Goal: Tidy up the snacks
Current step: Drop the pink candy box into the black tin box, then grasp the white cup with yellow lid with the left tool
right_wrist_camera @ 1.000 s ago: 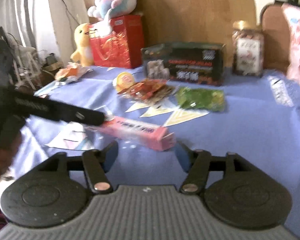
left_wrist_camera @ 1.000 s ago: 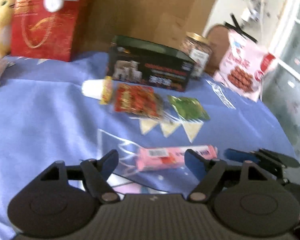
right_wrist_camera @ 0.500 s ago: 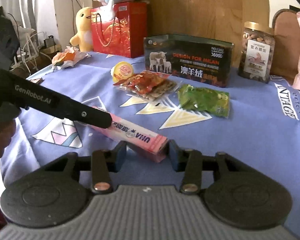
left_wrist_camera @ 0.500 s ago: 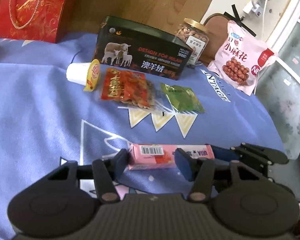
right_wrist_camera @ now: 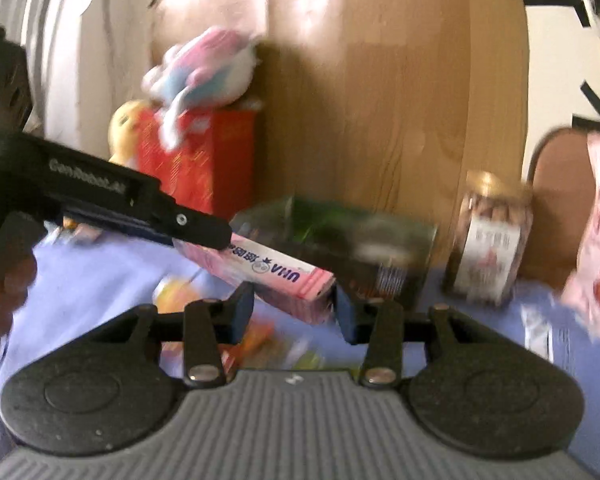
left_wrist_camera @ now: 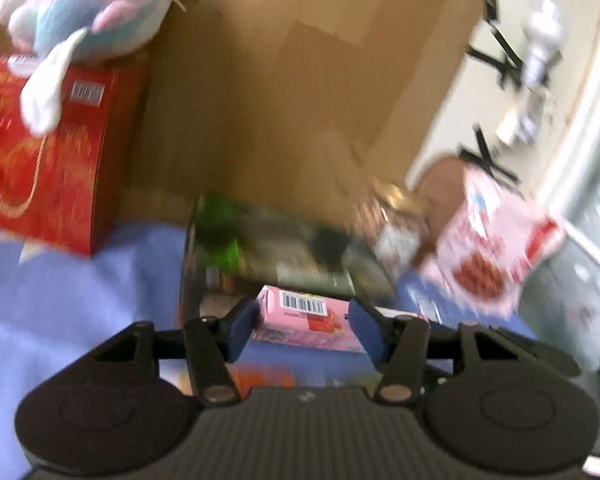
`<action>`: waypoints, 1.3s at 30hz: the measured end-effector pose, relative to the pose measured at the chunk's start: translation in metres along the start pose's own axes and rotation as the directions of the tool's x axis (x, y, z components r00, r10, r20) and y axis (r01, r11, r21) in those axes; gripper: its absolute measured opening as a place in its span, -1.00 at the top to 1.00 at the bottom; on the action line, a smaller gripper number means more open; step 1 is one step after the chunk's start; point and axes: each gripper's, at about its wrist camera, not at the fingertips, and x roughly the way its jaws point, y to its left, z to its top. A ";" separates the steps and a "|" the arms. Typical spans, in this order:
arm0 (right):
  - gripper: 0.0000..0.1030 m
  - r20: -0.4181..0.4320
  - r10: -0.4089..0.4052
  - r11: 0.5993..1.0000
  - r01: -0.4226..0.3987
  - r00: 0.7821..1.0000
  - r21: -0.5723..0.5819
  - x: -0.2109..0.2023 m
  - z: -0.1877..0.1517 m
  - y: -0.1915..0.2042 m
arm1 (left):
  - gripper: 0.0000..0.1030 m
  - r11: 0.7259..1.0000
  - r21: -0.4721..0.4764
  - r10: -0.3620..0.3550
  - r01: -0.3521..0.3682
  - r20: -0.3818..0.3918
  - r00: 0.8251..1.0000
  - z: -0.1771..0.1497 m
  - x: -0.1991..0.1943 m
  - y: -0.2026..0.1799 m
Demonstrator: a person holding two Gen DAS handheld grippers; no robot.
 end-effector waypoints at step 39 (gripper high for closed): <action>0.07 -0.191 0.252 0.956 -0.275 0.949 -0.102 -0.018 -0.051 0.091 | -0.07 0.968 -0.232 -0.148 0.100 -0.198 0.969 -0.093 -0.051 0.051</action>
